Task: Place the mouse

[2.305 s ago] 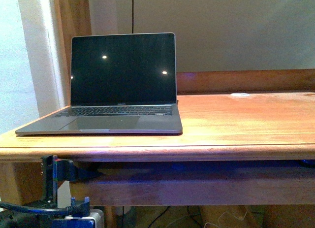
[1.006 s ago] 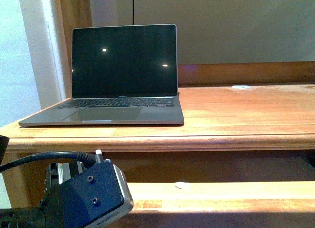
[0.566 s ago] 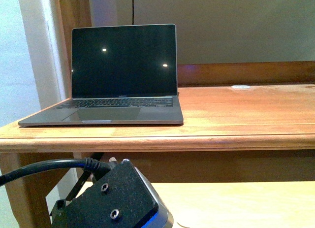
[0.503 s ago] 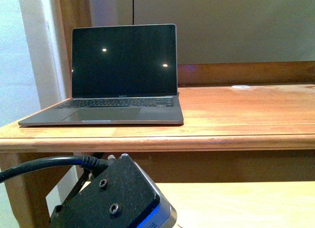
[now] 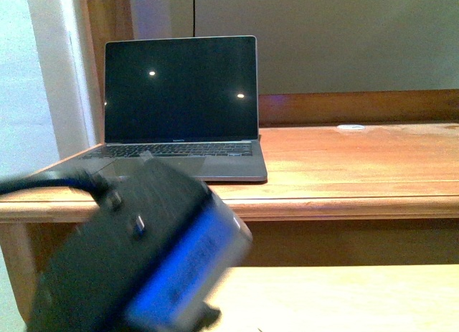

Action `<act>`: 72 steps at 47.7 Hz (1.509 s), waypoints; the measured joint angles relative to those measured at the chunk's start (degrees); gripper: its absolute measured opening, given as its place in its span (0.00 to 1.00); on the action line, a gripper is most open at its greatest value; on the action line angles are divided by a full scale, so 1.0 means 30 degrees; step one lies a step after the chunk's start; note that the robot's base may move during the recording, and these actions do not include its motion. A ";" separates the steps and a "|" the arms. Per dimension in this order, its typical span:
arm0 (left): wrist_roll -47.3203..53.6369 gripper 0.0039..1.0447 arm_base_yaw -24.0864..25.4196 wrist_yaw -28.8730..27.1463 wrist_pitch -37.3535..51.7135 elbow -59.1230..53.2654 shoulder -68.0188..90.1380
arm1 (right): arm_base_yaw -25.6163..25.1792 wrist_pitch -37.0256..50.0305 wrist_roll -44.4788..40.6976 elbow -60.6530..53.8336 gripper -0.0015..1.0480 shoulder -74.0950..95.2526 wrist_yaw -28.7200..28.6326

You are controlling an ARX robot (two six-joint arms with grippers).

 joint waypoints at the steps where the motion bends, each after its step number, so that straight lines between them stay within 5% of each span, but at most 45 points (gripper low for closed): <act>1: 0.0000 0.93 0.0204 -0.0481 0.0204 0.0117 -0.0087 | 0.0000 0.0000 0.0000 0.0000 0.93 0.0000 0.0007; 10: -0.0357 0.93 0.2579 -0.5537 0.0889 0.1166 -0.1137 | 0.0000 0.0000 0.0000 0.0000 0.93 0.0000 0.0007; 19: -0.0940 0.93 0.5144 -0.9785 -0.1501 0.1093 -0.4699 | 0.0000 0.0000 0.0000 0.0000 0.93 0.0000 0.0007; 31: -0.2149 0.92 0.4801 -1.2808 -0.5391 -0.0852 -1.1577 | 0.0000 0.0000 0.0007 0.0000 0.93 0.0000 0.0007; 36: -0.2812 0.76 0.4350 -1.3726 -0.7519 -0.2659 -1.6007 | 0.0000 0.0000 0.0000 0.0000 0.93 0.0000 0.0007; 52: -0.3235 0.17 0.7708 -1.0032 -0.9092 -0.6098 -2.2112 | 0.0000 -0.0029 0.0015 0.0007 0.93 0.0022 -0.0044; 56: -0.3322 0.02 0.8706 -0.9027 -0.9092 -0.6543 -2.2542 | -0.0153 -0.2514 0.1421 0.1297 0.93 0.2616 -0.1479; 59: -0.3351 0.02 1.0469 -0.6812 -0.9092 -0.6783 -2.2870 | -0.0211 -0.1617 0.2011 0.1916 0.93 0.4860 -0.1880; 62: -0.3359 0.02 1.1358 -0.6681 -0.9085 -0.6987 -2.3052 | -0.0204 -0.0182 0.2229 0.2433 0.93 0.6564 -0.1756; 72: -0.3351 0.02 1.1504 -0.6426 -0.9049 -0.7504 -2.3431 | 0.0488 0.3082 0.2280 0.3803 0.93 1.0433 -0.0860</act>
